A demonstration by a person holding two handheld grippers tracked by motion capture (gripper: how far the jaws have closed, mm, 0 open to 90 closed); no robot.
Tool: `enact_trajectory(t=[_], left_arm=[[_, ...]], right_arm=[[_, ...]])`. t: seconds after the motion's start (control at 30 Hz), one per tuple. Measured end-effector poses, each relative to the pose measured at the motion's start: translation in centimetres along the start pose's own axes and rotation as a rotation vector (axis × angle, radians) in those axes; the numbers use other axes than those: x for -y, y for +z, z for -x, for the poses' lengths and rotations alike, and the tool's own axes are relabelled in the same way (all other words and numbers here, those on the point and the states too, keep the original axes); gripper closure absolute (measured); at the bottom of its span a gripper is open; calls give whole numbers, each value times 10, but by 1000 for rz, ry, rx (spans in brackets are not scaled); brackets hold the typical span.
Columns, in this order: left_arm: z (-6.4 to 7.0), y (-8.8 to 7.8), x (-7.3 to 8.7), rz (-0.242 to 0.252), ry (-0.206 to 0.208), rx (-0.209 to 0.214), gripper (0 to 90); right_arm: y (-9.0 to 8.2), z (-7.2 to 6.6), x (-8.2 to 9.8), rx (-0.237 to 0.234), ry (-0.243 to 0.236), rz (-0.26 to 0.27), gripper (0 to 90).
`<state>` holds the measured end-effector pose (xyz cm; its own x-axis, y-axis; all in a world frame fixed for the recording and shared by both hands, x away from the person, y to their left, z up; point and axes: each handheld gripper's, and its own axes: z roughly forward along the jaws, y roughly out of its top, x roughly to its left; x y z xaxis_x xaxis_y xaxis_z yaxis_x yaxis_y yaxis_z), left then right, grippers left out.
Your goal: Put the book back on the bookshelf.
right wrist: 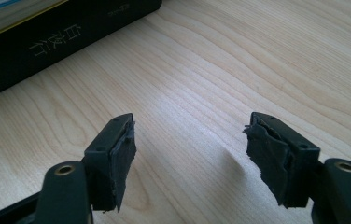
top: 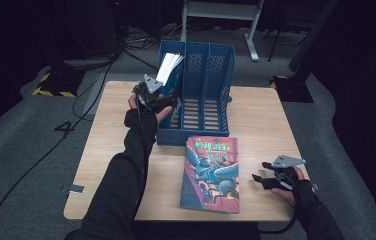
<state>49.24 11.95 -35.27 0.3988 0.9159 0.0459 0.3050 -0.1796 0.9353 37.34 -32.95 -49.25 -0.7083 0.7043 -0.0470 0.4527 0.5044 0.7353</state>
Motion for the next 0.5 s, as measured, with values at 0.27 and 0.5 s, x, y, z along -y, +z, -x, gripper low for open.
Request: enact_trajectory(t=[0.27, 0.5], left_arm=[[1, -25, 19, -25, 74, 87, 285], [3, -42, 38, -74, 107, 153, 242]], right_arm=[[-2, 0, -1, 4, 7, 1, 308], [-5, -1, -4, -5, 6, 8, 298]])
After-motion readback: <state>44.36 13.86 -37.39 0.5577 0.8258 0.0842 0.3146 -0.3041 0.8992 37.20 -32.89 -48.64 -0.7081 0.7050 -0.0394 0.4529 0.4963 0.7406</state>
